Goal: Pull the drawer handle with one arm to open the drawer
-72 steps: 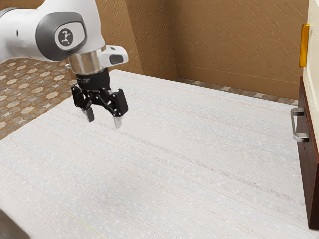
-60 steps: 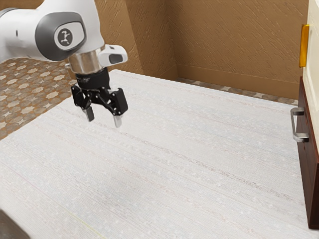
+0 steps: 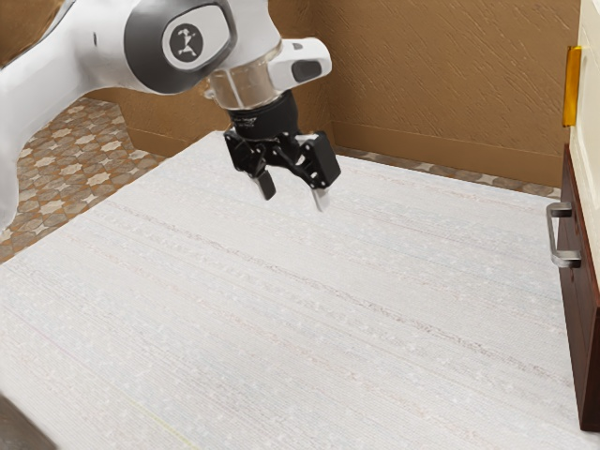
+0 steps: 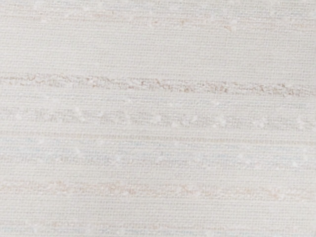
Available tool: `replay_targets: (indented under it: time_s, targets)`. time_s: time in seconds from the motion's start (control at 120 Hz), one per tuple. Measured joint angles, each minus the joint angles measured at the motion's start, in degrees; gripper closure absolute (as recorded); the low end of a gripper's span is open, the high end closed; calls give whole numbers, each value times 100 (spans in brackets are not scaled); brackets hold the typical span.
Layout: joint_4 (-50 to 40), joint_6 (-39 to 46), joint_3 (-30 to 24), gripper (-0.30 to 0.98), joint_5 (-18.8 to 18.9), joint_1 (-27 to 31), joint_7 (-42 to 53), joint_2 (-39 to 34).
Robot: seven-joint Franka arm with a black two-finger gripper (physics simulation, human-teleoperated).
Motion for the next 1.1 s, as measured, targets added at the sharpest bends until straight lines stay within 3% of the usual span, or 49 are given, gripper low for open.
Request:
replay_targets:
  time_s: [0.192, 0.625, 1.1]
  targets:
    - [-11, 363, -217, 0, -316, 39, -302, 293]
    - [458, 1711, -466, 0, -1446, 61, -931, 1415]
    - [718, 2639, -1044, 0, -1881, 129, -1199, 2023]
